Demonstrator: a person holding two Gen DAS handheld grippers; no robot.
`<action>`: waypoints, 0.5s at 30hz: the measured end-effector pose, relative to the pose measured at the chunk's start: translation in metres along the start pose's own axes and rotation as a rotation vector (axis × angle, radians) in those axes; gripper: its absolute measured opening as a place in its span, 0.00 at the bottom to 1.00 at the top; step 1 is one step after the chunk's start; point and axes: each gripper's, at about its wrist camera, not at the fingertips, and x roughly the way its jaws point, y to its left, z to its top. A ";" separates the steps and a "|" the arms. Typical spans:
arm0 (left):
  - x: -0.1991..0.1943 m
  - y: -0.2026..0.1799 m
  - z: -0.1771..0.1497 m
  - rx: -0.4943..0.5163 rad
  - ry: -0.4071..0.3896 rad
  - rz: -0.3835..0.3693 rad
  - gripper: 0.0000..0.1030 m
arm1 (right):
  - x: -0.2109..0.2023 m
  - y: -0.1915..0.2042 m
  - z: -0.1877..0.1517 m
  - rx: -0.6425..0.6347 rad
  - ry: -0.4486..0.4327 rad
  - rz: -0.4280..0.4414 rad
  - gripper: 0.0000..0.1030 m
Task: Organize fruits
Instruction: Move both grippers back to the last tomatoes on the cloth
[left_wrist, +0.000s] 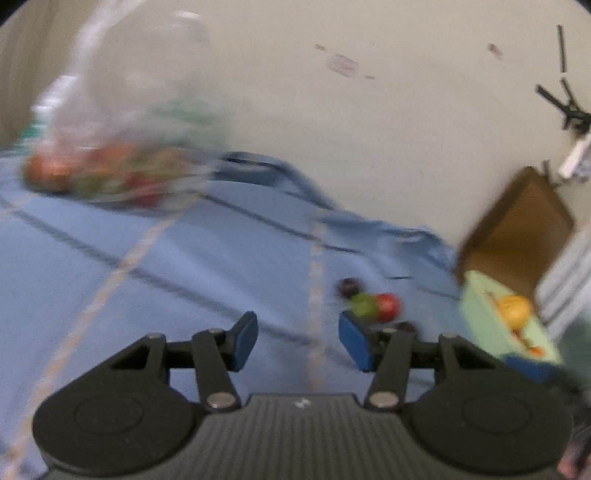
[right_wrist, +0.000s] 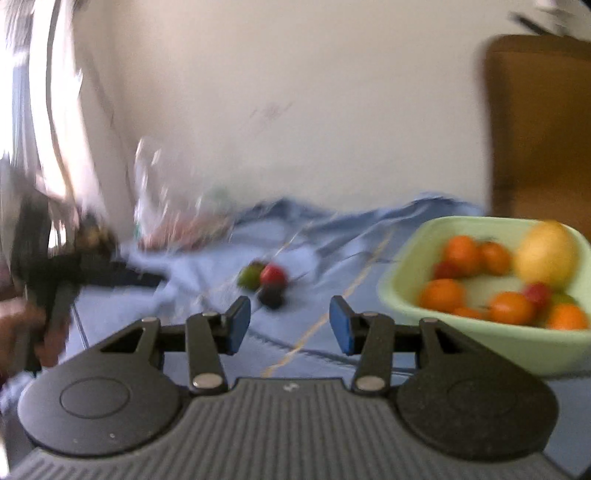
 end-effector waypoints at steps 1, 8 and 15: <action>0.008 -0.006 0.003 -0.001 0.005 -0.027 0.53 | 0.014 0.007 0.003 -0.025 0.028 -0.012 0.49; 0.061 -0.032 0.019 0.027 0.081 -0.116 0.59 | 0.071 0.008 0.022 -0.015 0.111 0.001 0.49; 0.077 -0.022 0.008 -0.030 0.102 -0.136 0.48 | 0.100 0.005 0.020 -0.022 0.190 -0.026 0.39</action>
